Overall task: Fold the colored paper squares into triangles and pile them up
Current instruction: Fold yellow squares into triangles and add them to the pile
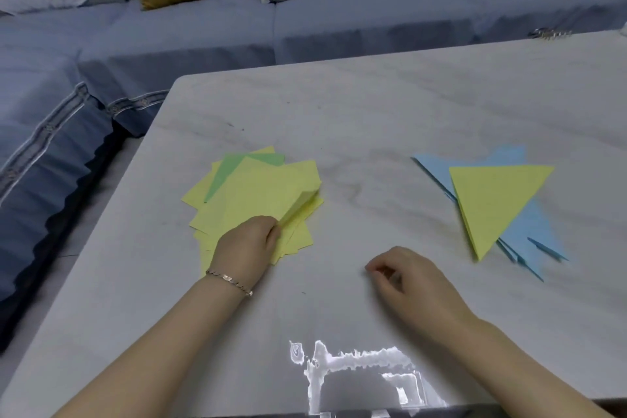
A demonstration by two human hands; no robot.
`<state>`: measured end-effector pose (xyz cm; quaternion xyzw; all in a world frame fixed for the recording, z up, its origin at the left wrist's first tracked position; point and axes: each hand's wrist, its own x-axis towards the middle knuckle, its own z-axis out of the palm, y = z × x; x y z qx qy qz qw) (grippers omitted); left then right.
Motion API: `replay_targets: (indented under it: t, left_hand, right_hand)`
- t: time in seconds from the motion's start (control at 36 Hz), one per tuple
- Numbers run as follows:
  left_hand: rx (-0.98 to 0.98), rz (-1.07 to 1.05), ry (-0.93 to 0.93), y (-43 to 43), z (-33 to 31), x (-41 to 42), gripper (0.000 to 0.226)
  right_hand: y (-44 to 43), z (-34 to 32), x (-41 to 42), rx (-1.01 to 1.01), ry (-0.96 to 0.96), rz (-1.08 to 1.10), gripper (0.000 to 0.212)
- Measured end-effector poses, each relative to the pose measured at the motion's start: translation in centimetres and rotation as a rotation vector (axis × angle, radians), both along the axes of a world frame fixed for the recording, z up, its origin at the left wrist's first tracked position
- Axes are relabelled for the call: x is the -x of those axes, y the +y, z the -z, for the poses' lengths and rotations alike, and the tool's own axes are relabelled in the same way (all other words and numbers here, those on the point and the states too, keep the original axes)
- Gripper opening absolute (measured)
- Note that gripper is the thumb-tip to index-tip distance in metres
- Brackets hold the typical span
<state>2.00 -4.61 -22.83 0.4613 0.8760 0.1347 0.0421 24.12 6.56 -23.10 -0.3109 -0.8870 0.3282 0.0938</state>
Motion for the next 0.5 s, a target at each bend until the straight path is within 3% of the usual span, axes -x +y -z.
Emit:
replay_targets:
  t: [0.08, 0.17, 0.19, 0.22, 0.31, 0.39, 0.44, 0.5]
  left_hand:
    - [-0.245, 0.103, 0.086, -0.7, -0.2, -0.5, 0.037]
    - [-0.475, 0.337, 0.125, -1.0, 0.0, -1.5, 0.027]
    - [-0.521, 0.412, 0.125, -1.1, 0.0, -2.1, 0.024]
    - [-0.545, 0.483, 0.122, -1.2, 0.1, -2.6, 0.023]
    - [-0.550, 0.599, 0.127, -1.5, 0.2, -3.9, 0.013]
    - [-0.481, 0.404, 0.043, -1.5, 0.4, -4.5, 0.021]
    - [-0.480, 0.060, -0.278, -1.3, -0.6, -4.8, 0.022]
    - [-0.456, -0.273, -0.727, -0.7, -0.9, -4.5, 0.025]
  right_hand:
    - [-0.1, 0.3, 0.5, -0.022, 0.127, 0.053, 0.031]
    - [0.3, 0.1, 0.6, -0.139, 0.309, 0.112, 0.064]
    - [0.5, 0.0, 0.5, -0.217, 0.351, 0.081, 0.066]
    - [0.8, -0.1, 0.4, -0.275, 0.382, 0.030, 0.060]
    - [1.7, 0.2, -0.6, -0.363, 0.476, -0.185, 0.016]
    - [2.1, 1.5, -2.1, -0.408, 0.529, -0.334, 0.018]
    - [2.1, 2.1, -3.0, -0.402, 0.520, -0.358, 0.019]
    - [2.1, 2.6, -3.7, -0.382, 0.504, -0.363, 0.018]
